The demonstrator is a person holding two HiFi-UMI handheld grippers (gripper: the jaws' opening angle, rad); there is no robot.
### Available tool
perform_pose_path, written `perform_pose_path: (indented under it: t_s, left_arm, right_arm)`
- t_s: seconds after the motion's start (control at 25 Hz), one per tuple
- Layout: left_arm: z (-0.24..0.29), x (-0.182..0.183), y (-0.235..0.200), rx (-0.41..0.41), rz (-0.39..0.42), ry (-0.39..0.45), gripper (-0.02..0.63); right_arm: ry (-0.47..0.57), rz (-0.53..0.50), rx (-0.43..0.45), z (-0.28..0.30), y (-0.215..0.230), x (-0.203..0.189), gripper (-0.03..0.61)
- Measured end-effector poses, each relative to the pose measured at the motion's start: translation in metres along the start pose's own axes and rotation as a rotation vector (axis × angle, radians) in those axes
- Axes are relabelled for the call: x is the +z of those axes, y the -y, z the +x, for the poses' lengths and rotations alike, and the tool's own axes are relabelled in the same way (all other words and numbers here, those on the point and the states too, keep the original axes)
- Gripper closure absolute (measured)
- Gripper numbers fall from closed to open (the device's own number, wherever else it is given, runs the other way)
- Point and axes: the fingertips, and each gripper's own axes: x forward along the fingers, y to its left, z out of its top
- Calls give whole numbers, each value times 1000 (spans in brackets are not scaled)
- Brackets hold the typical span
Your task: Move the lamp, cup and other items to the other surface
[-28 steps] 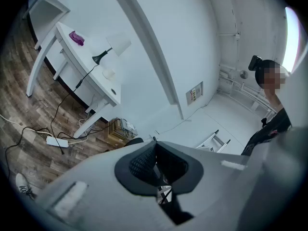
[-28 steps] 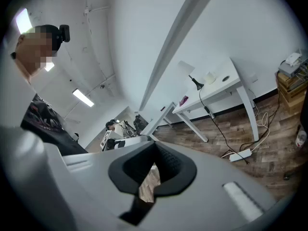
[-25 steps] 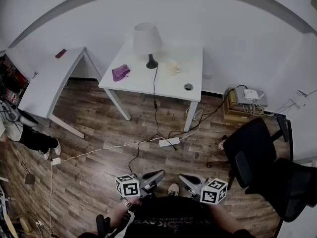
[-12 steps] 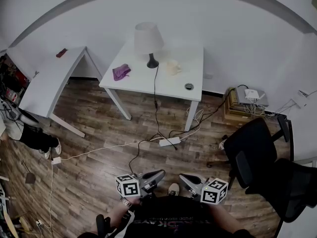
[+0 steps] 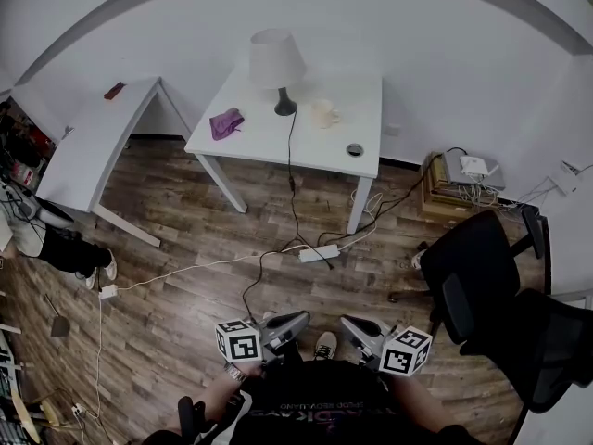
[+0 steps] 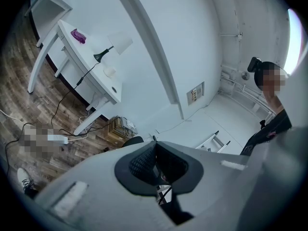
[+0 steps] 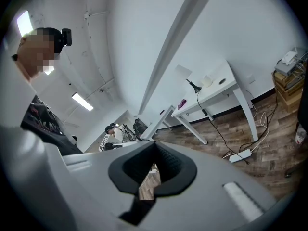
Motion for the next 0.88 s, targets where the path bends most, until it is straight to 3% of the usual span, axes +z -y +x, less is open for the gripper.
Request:
perform_pose_path:
  t_s: [0.36,0.88]
  left_arm:
    - [-5,29,-28,-9,-40,17,617]
    - [-19,139,-94,-60,-48,7,617]
  right_arm:
    - [-5,-2,-26,33,14,19,560]
    - [29,-63,-89,153,35,101,545]
